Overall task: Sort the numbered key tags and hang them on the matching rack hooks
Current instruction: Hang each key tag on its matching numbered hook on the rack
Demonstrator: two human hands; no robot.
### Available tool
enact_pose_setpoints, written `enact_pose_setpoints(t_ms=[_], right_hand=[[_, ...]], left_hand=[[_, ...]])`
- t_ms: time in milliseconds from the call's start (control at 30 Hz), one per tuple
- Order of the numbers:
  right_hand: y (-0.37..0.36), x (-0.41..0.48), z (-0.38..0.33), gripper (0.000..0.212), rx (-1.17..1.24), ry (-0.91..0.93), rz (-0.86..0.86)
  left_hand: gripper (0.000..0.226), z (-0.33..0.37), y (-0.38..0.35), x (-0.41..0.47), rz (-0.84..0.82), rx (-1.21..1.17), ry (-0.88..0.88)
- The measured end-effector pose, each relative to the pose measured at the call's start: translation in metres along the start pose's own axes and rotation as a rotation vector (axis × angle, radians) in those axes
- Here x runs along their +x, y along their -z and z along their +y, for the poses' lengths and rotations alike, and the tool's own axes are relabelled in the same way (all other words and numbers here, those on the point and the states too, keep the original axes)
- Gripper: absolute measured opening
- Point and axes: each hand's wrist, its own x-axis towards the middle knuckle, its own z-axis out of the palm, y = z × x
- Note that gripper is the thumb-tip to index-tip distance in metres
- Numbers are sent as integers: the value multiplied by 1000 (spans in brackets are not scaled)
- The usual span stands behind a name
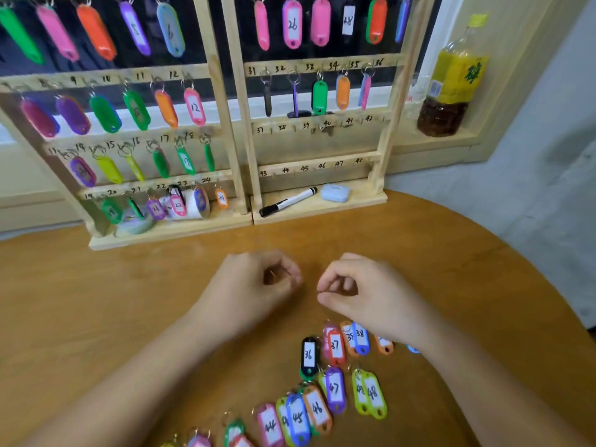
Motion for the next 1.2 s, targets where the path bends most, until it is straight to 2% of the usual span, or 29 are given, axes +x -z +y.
enact_pose_setpoints(t_ms=[100,233,367,467,833,1033,1200], right_hand=[[-5,-6,2,10,-62,12,-139],[0,-12,1,18,-155,22,-261],[0,-15,5,20,-162,28,-261],[-3,-13,6,19,-160,24,-245],[-12,-16,4,15,-188,61,-219],[-22,-14,0,20,-216,107,-189],[-27,-12,-3,9,-216,152,-137]], left_hand=[[3,-3,-18,-19,-96,-39,0],[16,-3,-35,-32,-121,-38,-26],[37,-2,-43,-39,-128,21,-19],[44,4,-45,-45,-160,60,6],[18,3,-38,-41,-157,55,120],[14,-3,-40,-39,-120,31,113],[11,-8,-37,-38,-118,2,123]])
